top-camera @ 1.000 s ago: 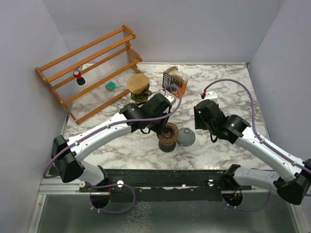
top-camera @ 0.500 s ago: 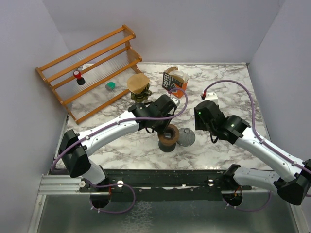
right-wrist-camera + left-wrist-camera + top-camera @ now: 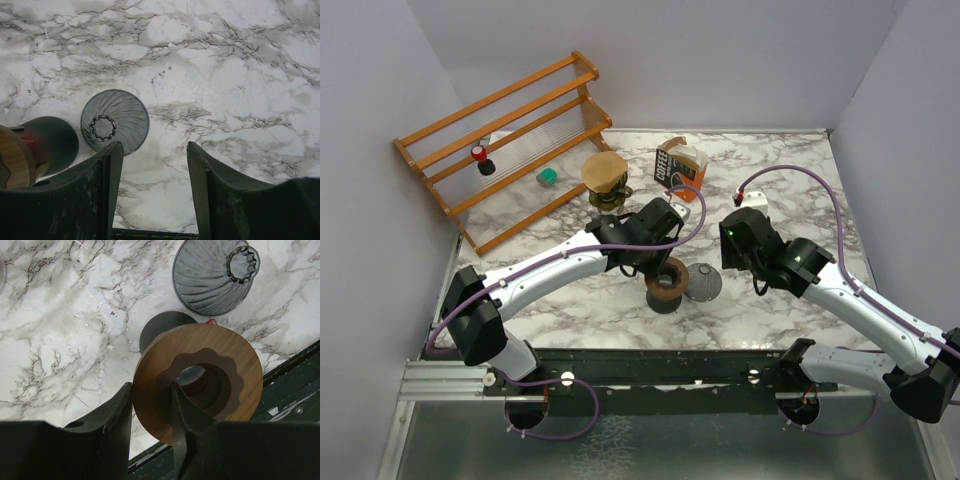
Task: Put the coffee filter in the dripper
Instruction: Place the dripper holder onto the coffee server.
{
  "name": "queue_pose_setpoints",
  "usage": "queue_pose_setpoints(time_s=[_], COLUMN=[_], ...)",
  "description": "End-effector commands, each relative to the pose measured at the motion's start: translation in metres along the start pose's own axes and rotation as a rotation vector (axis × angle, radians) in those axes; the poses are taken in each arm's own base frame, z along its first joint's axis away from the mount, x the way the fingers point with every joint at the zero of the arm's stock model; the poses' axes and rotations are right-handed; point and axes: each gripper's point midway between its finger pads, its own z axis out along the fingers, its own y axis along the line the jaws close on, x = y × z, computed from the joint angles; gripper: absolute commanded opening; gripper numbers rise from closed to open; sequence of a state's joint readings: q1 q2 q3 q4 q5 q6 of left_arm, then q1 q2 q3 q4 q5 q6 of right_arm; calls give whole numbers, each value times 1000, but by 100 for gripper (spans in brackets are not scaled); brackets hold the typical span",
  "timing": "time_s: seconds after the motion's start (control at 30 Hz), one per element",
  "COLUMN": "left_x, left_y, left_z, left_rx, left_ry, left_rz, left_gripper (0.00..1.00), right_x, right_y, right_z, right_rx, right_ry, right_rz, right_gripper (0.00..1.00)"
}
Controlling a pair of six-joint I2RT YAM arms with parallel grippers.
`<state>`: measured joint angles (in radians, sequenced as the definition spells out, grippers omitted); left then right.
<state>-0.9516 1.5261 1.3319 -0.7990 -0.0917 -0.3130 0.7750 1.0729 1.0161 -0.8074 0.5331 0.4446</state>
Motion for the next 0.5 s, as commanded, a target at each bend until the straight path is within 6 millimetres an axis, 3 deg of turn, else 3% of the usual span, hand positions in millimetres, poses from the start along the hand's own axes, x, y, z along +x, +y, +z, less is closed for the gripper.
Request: queue_pose_setpoints(time_s=[0.0,0.33,0.47], left_x=[-1,-3,-9], left_y=[2,7,6], left_z=[3,-2,-8], left_rx=[-17,-35,-31], left_ry=[-22,-46,-71], left_rz=[10,15,27], left_gripper=[5,50,62], right_x=[5,2,2], right_y=[0,6,9], right_z=[-1,-4,-5], right_rx=[-12,-47,-65], right_ry=[12,12,16], right_rz=[0,7,9], right_gripper=[59,60,60])
